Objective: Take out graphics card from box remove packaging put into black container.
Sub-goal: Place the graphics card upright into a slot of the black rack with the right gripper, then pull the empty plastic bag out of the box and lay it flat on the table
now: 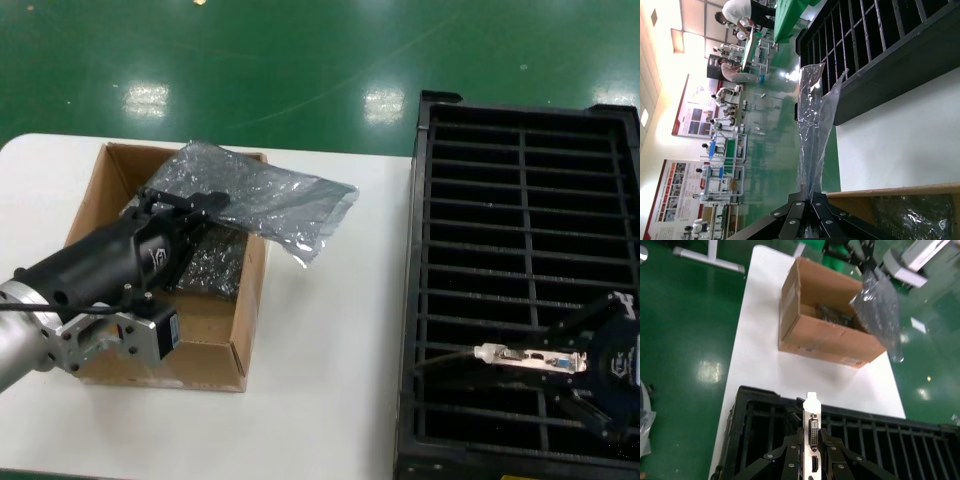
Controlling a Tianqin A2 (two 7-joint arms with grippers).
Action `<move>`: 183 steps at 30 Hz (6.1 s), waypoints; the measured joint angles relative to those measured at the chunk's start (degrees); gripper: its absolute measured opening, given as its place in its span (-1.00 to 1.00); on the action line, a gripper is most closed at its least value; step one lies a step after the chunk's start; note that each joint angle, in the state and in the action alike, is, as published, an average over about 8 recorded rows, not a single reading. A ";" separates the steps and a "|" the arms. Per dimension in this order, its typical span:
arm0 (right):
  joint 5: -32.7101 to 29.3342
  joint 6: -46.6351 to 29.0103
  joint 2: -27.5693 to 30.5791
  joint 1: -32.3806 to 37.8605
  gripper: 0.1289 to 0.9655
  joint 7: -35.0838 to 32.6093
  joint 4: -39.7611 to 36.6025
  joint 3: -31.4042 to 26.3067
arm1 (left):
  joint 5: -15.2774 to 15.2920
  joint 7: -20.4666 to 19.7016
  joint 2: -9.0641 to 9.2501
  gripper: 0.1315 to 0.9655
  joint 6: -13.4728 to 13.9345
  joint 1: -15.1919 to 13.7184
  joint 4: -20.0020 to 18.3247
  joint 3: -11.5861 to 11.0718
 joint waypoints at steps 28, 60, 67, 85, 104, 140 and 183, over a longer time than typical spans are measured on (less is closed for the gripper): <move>-8.56 -7.91 -4.24 5.24 -0.86 7.34 -0.89 -3.83 | 0.00 0.00 0.00 -0.98 0.00 0.00 0.00 0.00; -17.88 -11.70 -10.90 8.85 -0.85 4.33 -0.94 -9.59 | 0.00 0.00 0.00 -0.98 0.00 0.00 0.00 0.00; -19.57 -11.58 -11.73 8.99 -0.81 3.01 -0.90 -10.05 | 0.00 0.00 0.00 -0.98 0.00 0.00 0.00 0.00; -17.84 -3.90 -10.41 3.18 -0.22 1.00 0.00 -3.93 | 0.00 0.00 0.00 -0.98 0.00 0.00 0.00 0.00; -3.85 20.11 -10.29 -21.06 0.63 -2.00 -9.06 19.61 | 0.00 0.00 0.00 -0.98 0.00 0.00 0.00 0.00; -3.62 20.20 -10.32 -21.19 1.00 -2.09 -9.20 19.77 | 28.56 -79.95 41.75 -0.98 53.54 -16.94 8.93 -26.52; -3.62 20.20 -10.32 -21.19 1.00 -2.08 -9.20 19.76 | 22.73 -64.15 25.45 0.10 19.05 -16.07 1.21 -19.74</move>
